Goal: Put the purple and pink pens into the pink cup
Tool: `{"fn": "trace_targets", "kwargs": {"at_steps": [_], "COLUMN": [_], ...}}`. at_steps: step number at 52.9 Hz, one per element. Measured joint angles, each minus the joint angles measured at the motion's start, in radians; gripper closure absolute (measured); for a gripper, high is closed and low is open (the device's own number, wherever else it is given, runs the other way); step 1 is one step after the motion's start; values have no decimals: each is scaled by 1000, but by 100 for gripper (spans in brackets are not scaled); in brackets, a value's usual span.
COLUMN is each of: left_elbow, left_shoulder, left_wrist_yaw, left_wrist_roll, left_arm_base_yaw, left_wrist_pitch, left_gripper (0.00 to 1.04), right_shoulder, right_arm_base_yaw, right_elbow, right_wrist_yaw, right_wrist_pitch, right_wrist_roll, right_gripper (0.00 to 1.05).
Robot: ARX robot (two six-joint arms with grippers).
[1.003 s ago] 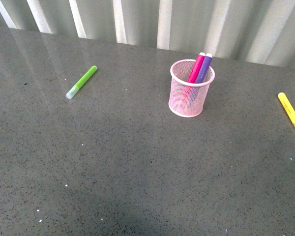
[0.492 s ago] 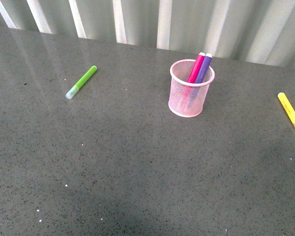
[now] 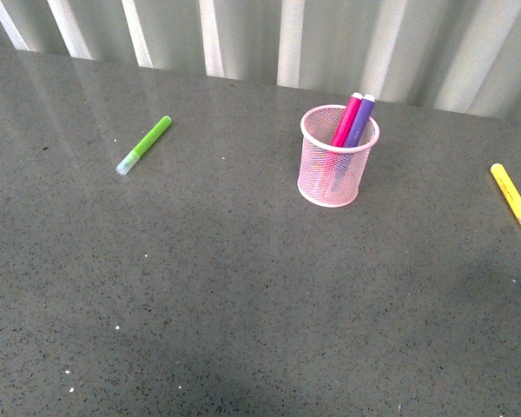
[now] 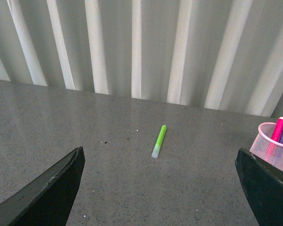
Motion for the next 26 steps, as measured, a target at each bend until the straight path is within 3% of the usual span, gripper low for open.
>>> {"fn": "trace_targets", "kwargs": {"at_steps": [14, 24, 26], "left_elbow": [0, 0, 0], "left_shoulder": [0, 0, 0], "left_wrist_yaw": [0, 0, 0], "left_wrist_roll": [0, 0, 0], "left_arm_base_yaw": [0, 0, 0], "left_wrist_pitch": [0, 0, 0], "left_gripper": [7, 7, 7], "right_shoulder": [0, 0, 0], "right_arm_base_yaw": [0, 0, 0], "right_elbow": [0, 0, 0], "right_wrist_yaw": [0, 0, 0], "right_wrist_pitch": [0, 0, 0], "right_wrist_roll": [0, 0, 1], "right_gripper": [50, 7, 5]}}
